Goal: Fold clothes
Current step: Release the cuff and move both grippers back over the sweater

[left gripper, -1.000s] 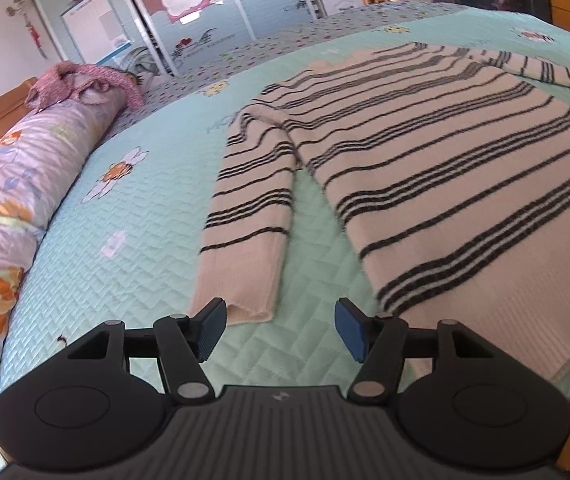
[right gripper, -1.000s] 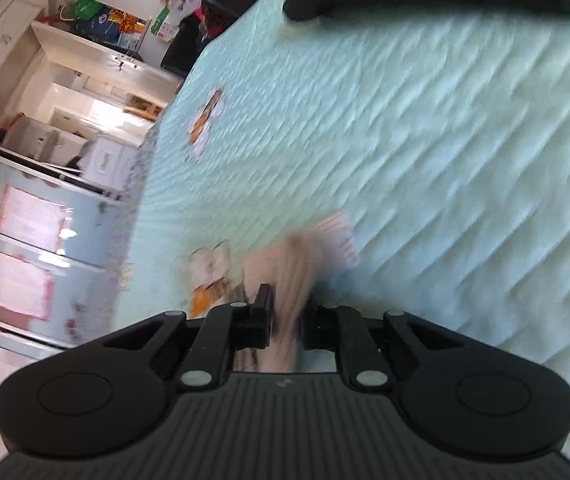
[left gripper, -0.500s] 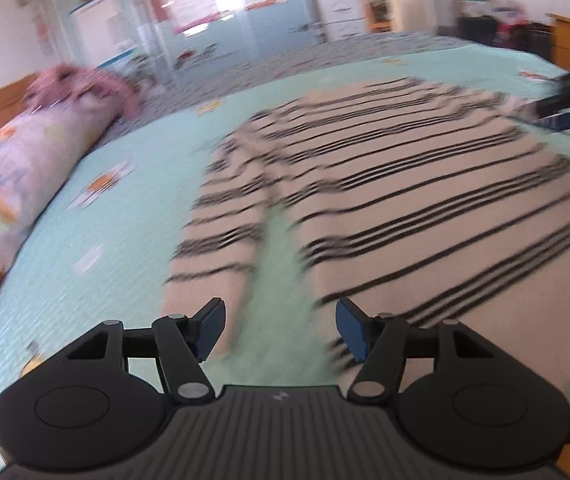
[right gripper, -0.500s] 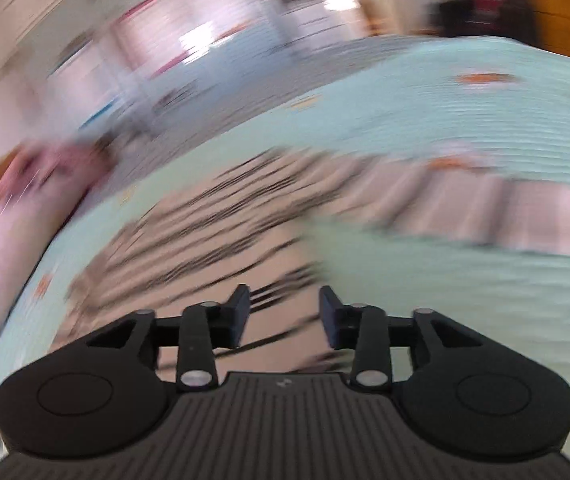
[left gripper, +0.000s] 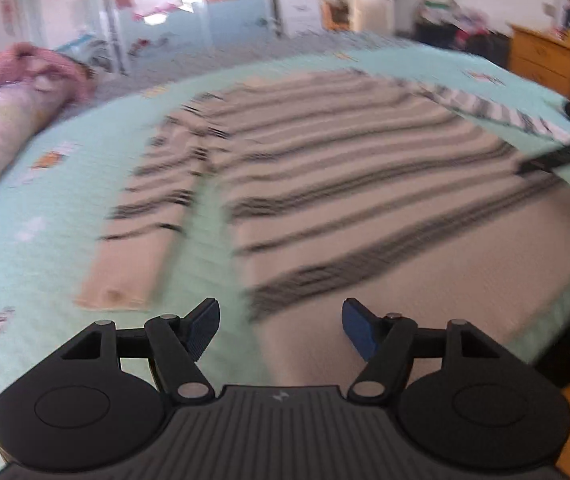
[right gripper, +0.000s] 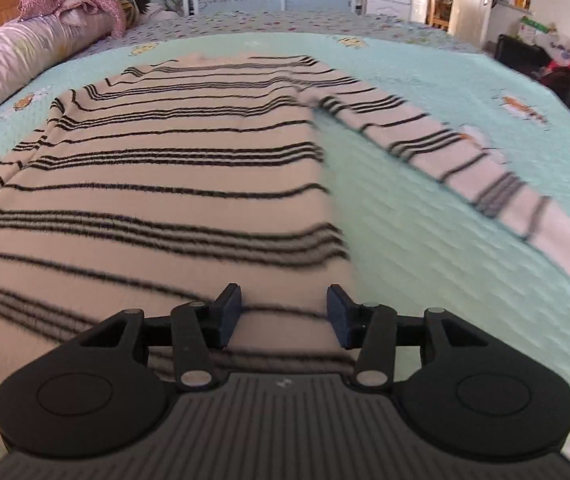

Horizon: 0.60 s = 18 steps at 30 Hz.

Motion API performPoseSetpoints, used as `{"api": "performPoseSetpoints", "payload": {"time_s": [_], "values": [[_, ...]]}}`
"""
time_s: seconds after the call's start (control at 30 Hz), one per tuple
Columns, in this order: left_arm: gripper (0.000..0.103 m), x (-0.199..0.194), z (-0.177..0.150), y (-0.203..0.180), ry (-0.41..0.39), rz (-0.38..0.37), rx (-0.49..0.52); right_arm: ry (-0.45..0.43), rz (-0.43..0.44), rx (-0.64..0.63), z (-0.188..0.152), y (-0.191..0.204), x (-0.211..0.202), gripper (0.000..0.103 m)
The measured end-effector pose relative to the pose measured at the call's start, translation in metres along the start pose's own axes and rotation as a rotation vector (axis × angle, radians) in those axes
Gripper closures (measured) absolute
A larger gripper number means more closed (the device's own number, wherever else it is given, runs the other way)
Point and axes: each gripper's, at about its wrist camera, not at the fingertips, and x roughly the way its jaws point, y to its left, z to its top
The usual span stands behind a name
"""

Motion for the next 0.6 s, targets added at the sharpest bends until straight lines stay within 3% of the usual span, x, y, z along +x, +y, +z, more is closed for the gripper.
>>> {"api": "performPoseSetpoints", "payload": {"time_s": [0.07, 0.13, 0.23, 0.3, 0.33, 0.4, 0.5, 0.53, 0.57, 0.6], "values": [[0.032, 0.006, 0.006, 0.021, 0.007, 0.038, -0.057, -0.032, -0.018, -0.010, -0.001, 0.007, -0.011, 0.046], [0.032, 0.018, 0.012, 0.052, 0.018, 0.061, -0.214, -0.070, -0.019, -0.001, 0.001, 0.018, -0.014, 0.037], [0.032, 0.035, 0.010, 0.099, 0.054, 0.086, -0.485, -0.067, 0.006, 0.058, 0.003, 0.034, -0.005, 0.037], [0.032, 0.048, 0.001, 0.126, 0.107, 0.078, -0.678, -0.061, 0.021, 0.067, 0.002, 0.044, -0.002, 0.037], [0.032, 0.051, -0.002, 0.135, 0.089, 0.052, -0.762, -0.056, 0.023, 0.058, 0.001, 0.048, 0.000, 0.037], [0.022, 0.052, -0.005, 0.144, 0.066, 0.019, -0.863, -0.031, 0.017, 0.035, -0.004, 0.055, 0.006, 0.037], [0.006, 0.060, 0.003, 0.145, 0.053, -0.003, -0.939, -0.015, 0.009, 0.034, -0.012, 0.056, 0.010, 0.036], [0.006, 0.064, 0.007, 0.143, 0.048, -0.002, -0.944, -0.015, 0.008, 0.038, -0.013, 0.056, 0.009, 0.036], [0.011, 0.069, 0.012, 0.143, 0.033, -0.003, -0.946, -0.015, 0.007, 0.041, -0.013, 0.056, 0.009, 0.035], [0.042, 0.072, 0.014, 0.146, 0.004, -0.008, -0.954, -0.016, 0.006, 0.045, -0.013, 0.056, 0.009, 0.035]]}}
